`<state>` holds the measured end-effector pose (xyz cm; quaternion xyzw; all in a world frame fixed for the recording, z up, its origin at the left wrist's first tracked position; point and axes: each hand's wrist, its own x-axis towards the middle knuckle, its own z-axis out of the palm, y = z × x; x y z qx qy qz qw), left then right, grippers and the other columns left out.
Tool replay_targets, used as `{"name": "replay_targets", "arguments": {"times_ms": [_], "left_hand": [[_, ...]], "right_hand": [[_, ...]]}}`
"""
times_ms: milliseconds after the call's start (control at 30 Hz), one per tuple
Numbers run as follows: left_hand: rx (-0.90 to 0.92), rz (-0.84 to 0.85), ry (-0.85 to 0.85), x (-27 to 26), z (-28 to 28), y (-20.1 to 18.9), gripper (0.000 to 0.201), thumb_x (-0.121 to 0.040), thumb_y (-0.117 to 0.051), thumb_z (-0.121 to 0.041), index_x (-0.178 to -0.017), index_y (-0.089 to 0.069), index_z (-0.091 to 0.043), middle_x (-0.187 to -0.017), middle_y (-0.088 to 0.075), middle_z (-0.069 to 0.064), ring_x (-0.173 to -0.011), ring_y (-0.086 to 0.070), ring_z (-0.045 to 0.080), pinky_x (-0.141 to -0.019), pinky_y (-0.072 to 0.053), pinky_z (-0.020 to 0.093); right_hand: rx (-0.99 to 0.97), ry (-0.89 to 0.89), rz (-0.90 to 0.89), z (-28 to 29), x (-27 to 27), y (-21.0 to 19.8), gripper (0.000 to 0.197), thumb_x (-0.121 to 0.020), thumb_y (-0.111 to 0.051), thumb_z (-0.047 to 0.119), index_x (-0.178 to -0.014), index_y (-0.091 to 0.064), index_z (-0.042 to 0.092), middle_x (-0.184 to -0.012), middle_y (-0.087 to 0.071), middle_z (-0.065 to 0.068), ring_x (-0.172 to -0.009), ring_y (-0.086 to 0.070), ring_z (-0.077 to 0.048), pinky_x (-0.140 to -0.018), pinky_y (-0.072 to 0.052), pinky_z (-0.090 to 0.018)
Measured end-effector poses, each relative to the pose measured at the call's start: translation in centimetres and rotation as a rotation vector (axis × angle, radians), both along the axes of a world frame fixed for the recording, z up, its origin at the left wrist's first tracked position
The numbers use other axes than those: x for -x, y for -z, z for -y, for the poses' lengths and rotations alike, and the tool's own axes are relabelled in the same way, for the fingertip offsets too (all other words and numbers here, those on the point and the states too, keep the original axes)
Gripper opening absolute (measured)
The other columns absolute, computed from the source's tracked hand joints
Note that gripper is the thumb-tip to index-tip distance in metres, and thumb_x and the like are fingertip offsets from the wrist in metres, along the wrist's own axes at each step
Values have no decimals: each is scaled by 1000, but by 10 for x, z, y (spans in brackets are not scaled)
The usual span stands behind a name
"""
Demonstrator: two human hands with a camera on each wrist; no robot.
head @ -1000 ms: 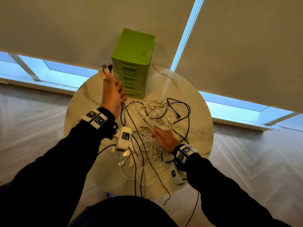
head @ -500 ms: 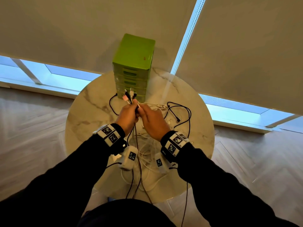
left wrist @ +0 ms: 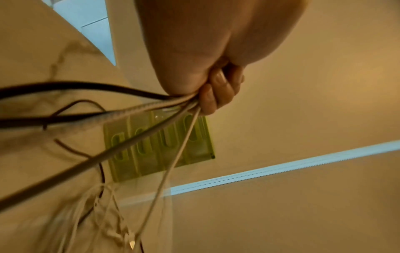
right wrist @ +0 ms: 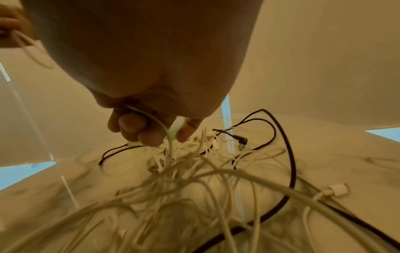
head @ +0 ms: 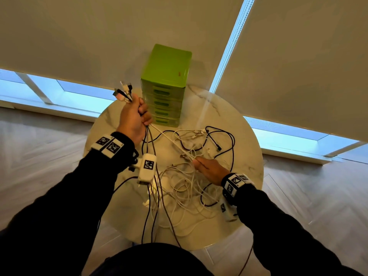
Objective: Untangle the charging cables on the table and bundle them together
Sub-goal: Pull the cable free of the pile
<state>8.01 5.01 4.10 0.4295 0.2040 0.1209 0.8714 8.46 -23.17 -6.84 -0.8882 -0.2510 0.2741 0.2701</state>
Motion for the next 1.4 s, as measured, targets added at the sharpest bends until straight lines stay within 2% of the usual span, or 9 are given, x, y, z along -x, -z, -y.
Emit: {"name": "replay_targets", "arguments": {"times_ms": [133, 367, 533, 633, 733, 900, 1000, 1133, 1400], "left_hand": [[-301, -19, 82, -1, 5, 2, 36, -111, -31, -34, -80, -45, -20, -52, -34, -12, -44, -27, 5, -45, -21, 21], [-663, -276, 362, 14, 54, 40, 43, -110, -34, -34, -81, -60, -17, -66, -47, -3, -55, -40, 10, -51, -32, 23], [-455, -336, 296, 13, 62, 39, 41, -108, -34, -42, -83, -57, -19, -57, -51, -10, -50, -44, 7, -54, -32, 29], [-403, -276, 152, 8, 65, 30, 36, -109, -35, -37, -85, -55, -20, -75, -55, -4, -64, -48, 8, -58, -36, 24], [-295, -179, 59, 4, 61, 23, 33, -110, -32, -34, -85, -48, -20, -70, -48, -4, -65, -58, 11, -58, -43, 22], [-126, -26, -27, -3, 33, 10, 33, -110, -33, -35, -83, -44, -19, -63, -39, -7, -53, -38, 10, -54, -38, 24], [-177, 11, -74, -5, 16, 0, 34, -110, -31, -36, -82, -42, -20, -59, -35, -10, -48, -28, 7, -52, -28, 25], [-177, 45, -144, -6, -7, -16, 34, -110, -32, -36, -81, -43, -21, -57, -34, -10, -48, -26, 7, -54, -25, 24], [-316, 41, 48, 12, 20, 7, 33, -111, -30, -31, -82, -42, -20, -58, -40, -13, -54, -32, 6, -52, -28, 21]], "right_hand": [[105, 57, 138, -4, -28, -14, 35, -107, -35, 40, -89, -57, 19, -83, -65, -5, -82, -63, -31, -82, -49, -44], [-200, 156, 287, -71, -28, -65, 34, -107, -37, 35, -87, -55, 14, -83, -67, -10, -76, -61, -28, -71, -47, -41], [-213, -18, 275, -85, -5, -74, 35, -109, -33, 39, -115, -60, 18, -97, -71, -6, -84, -64, -21, -71, -45, -35], [-278, 1, 132, -74, 3, -68, 38, -108, -30, 43, -93, -55, 20, -81, -64, 2, -72, -59, -10, -72, -46, -34], [-276, 42, 20, -57, 6, -50, 34, -107, -31, 47, -82, -49, 32, -72, -56, 12, -64, -53, 2, -70, -43, -26], [-126, 68, 8, -19, 3, -7, 33, -106, -32, 49, -81, -49, 37, -74, -58, 5, -70, -56, -16, -76, -48, -43], [-47, 80, 34, -7, -4, 3, 30, -105, -33, 51, -79, -47, 46, -75, -57, 11, -75, -56, -18, -82, -49, -42], [102, 32, 41, 7, -13, 0, 38, -107, -27, 48, -75, -43, 34, -76, -60, 2, -72, -55, -23, -83, -46, -42], [-208, 128, 202, -16, -38, -27, 22, -108, -37, 33, -95, -52, 24, -75, -67, -2, -69, -63, -19, -74, -51, -39]]}}
